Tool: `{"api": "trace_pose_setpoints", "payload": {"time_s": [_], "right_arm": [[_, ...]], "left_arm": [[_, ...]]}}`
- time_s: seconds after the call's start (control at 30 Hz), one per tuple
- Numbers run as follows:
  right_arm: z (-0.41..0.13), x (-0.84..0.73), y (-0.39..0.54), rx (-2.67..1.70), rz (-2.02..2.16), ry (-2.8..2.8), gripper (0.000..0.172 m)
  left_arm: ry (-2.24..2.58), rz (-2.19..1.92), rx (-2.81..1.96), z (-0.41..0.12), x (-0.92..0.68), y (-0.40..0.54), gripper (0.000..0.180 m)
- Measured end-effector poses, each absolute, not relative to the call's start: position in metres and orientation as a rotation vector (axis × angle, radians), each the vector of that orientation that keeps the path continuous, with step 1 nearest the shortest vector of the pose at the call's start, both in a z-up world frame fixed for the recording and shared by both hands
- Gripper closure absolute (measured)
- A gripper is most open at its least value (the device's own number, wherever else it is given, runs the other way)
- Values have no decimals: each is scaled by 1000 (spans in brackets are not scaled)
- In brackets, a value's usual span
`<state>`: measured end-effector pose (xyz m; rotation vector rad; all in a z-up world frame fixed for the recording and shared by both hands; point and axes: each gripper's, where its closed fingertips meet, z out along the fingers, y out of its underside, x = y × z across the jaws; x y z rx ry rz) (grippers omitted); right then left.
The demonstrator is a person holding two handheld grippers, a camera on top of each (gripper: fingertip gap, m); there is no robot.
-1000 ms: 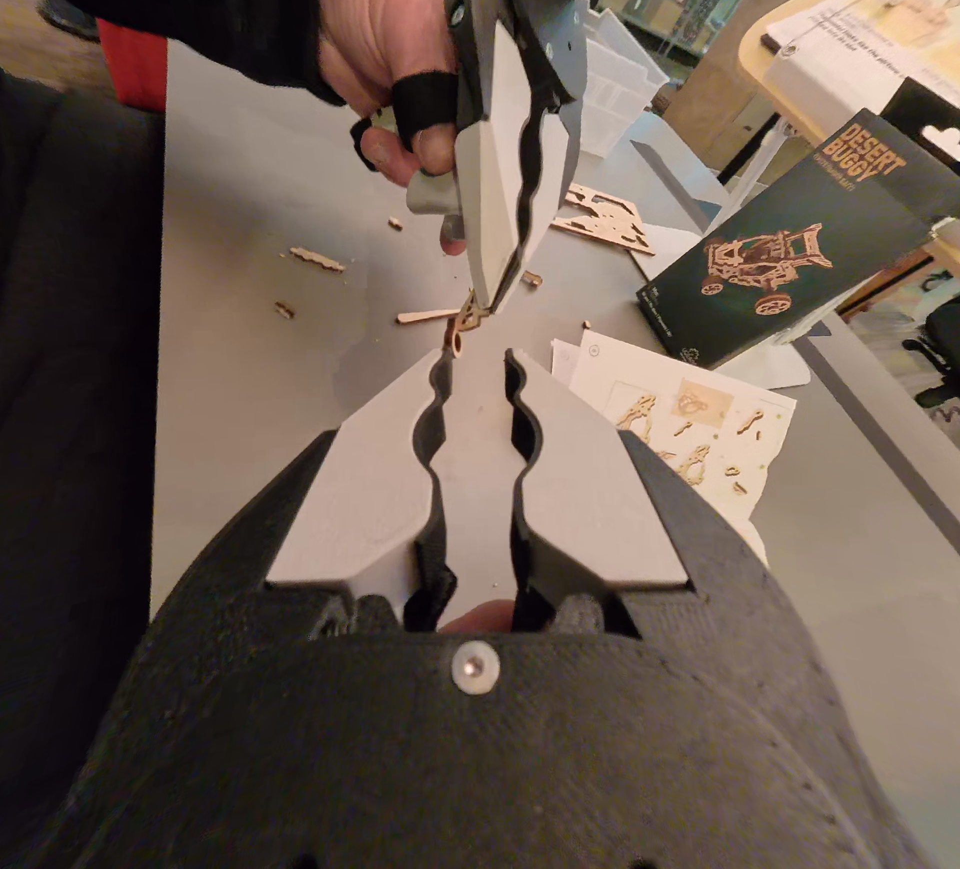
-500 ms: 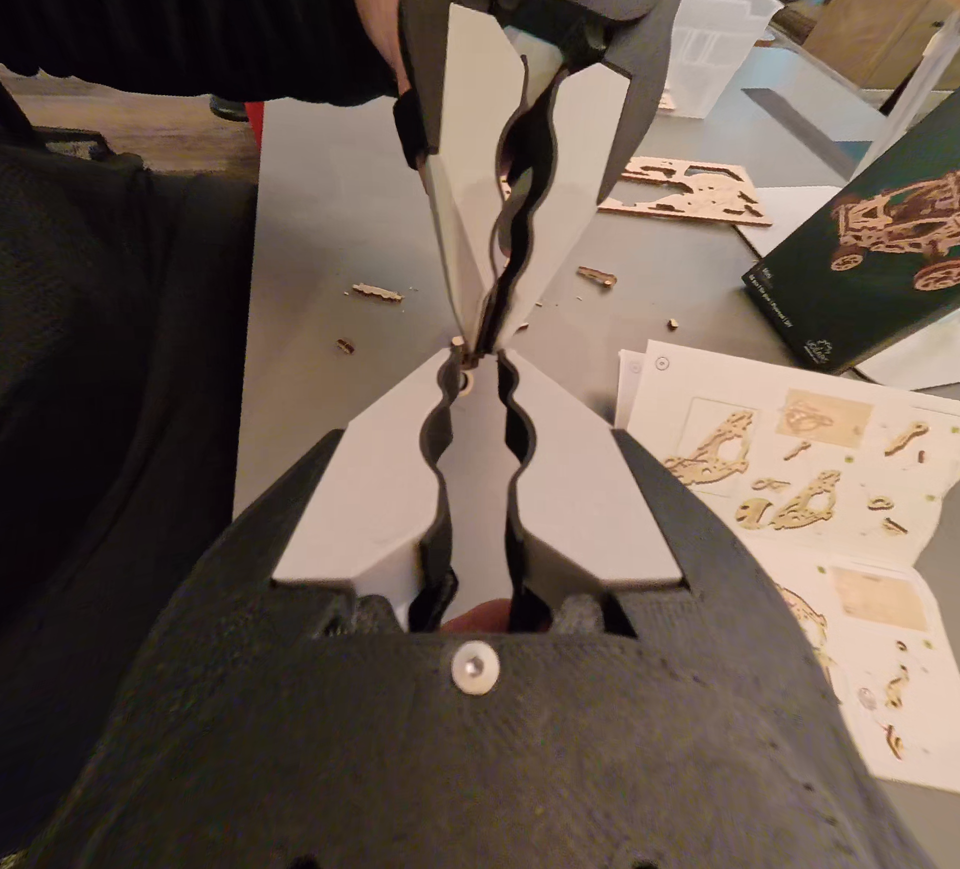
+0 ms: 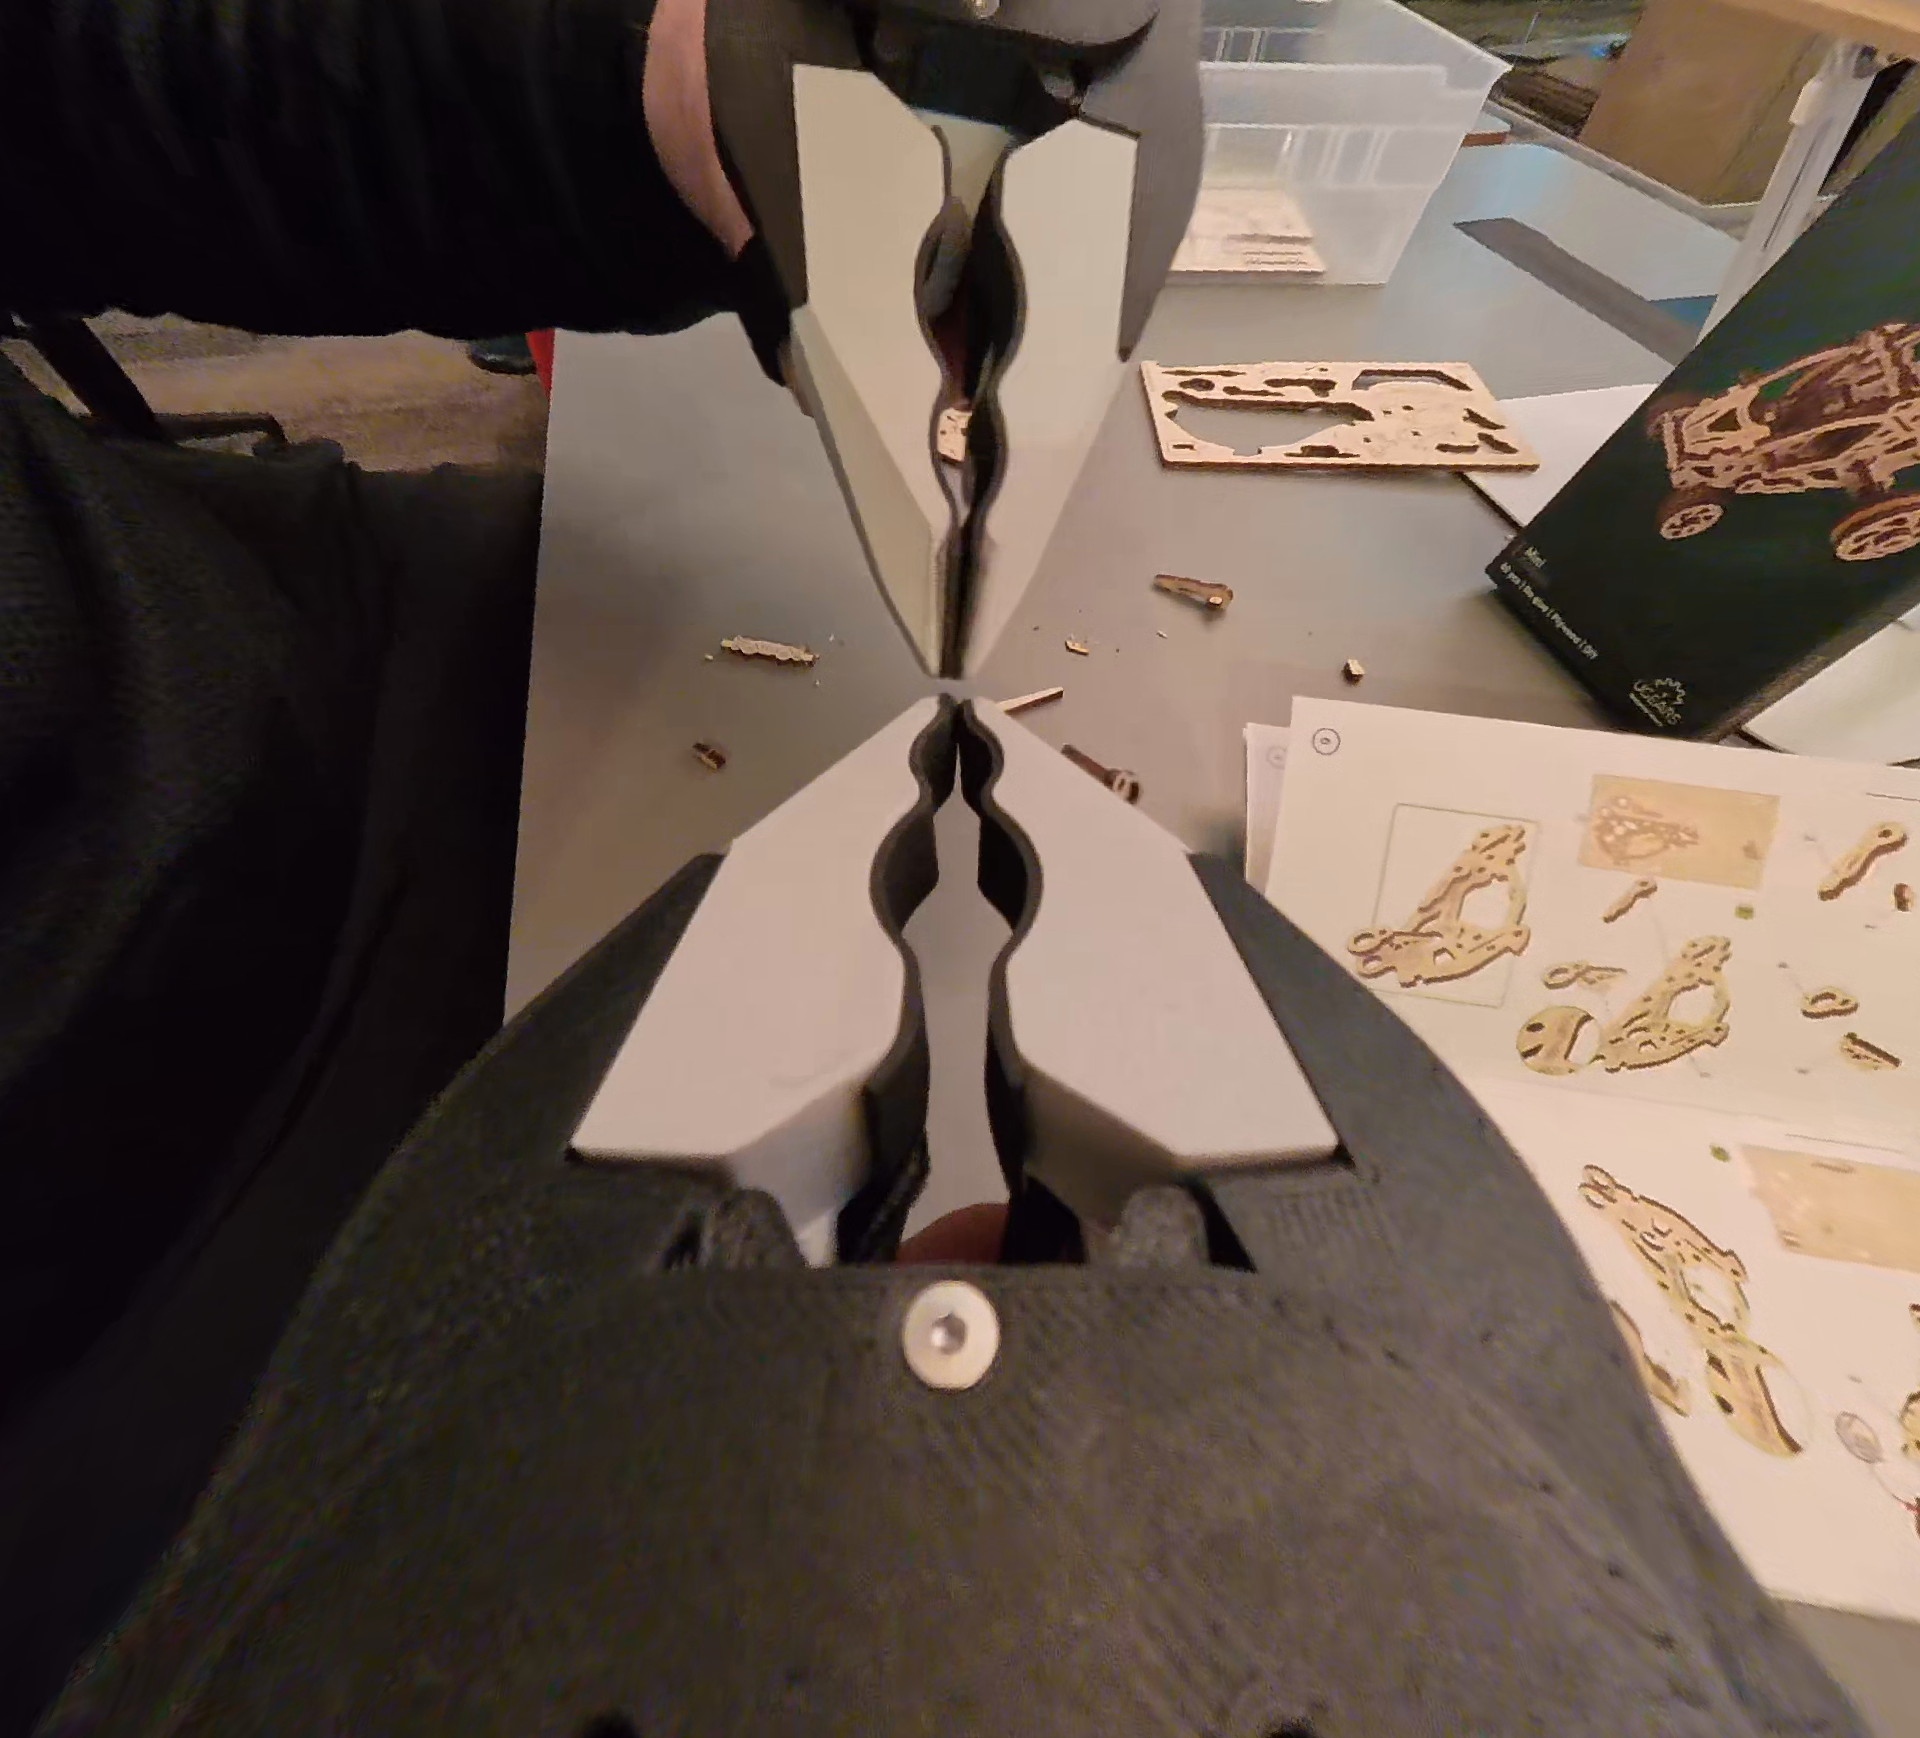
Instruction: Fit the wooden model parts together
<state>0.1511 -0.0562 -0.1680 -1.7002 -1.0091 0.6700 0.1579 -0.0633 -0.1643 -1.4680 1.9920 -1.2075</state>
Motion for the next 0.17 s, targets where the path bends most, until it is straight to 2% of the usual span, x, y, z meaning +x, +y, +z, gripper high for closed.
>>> {"api": "trace_pose_setpoints", "payload": {"time_s": [0.03,0.17], "right_arm": [[-169,152,-56,-1709,677,-1005,172],[-167,161,-57,-1711,650,-990,172]], "left_arm": [[1978,-1200,-1488,-167,157,-62,180],[1862,-1151,-1587,-173,150,-44,173]]}}
